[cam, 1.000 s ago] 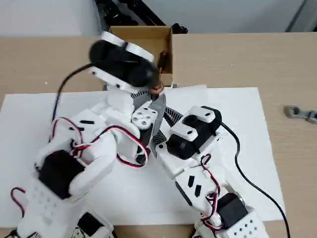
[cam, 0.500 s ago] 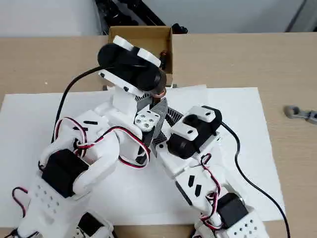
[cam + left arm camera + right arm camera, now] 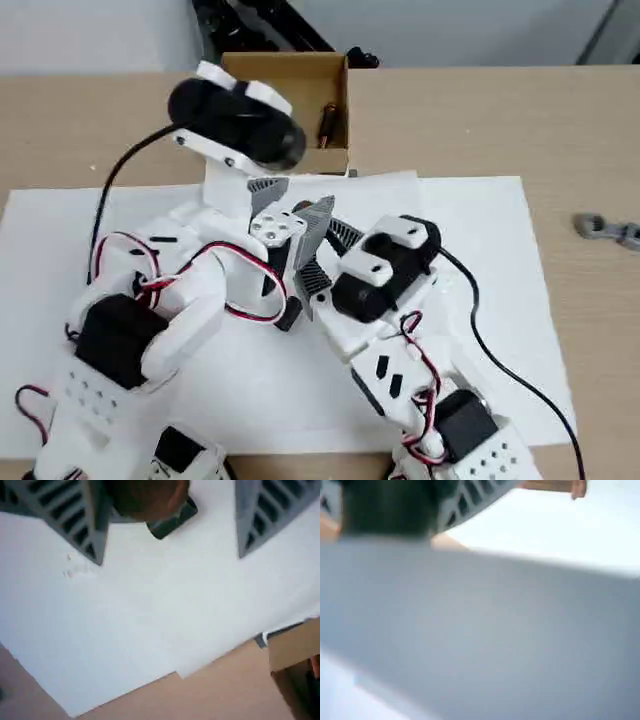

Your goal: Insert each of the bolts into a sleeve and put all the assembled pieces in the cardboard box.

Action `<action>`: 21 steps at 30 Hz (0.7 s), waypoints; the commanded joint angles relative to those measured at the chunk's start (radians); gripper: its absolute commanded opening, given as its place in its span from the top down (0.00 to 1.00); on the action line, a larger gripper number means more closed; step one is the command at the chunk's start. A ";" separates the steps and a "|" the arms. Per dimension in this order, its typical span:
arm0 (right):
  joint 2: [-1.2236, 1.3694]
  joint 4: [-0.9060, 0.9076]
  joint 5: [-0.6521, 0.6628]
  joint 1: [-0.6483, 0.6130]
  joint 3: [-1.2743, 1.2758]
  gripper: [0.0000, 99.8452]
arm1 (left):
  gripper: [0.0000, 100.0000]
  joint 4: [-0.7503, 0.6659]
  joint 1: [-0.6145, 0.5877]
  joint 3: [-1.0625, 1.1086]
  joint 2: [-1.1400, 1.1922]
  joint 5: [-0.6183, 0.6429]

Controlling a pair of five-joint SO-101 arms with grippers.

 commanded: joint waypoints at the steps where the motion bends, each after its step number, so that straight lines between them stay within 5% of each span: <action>1: 0.004 -0.016 -0.006 0.018 -0.032 1.00 | 0.84 0.044 -0.017 -0.048 -0.021 -0.005; 8: 0.216 0.091 -0.012 0.085 -0.273 1.00 | 1.00 0.044 -0.097 -0.205 -0.021 -0.040; 21: 0.769 0.013 -0.014 0.171 -0.720 1.00 | 0.99 0.239 -0.361 -0.202 -0.023 -0.129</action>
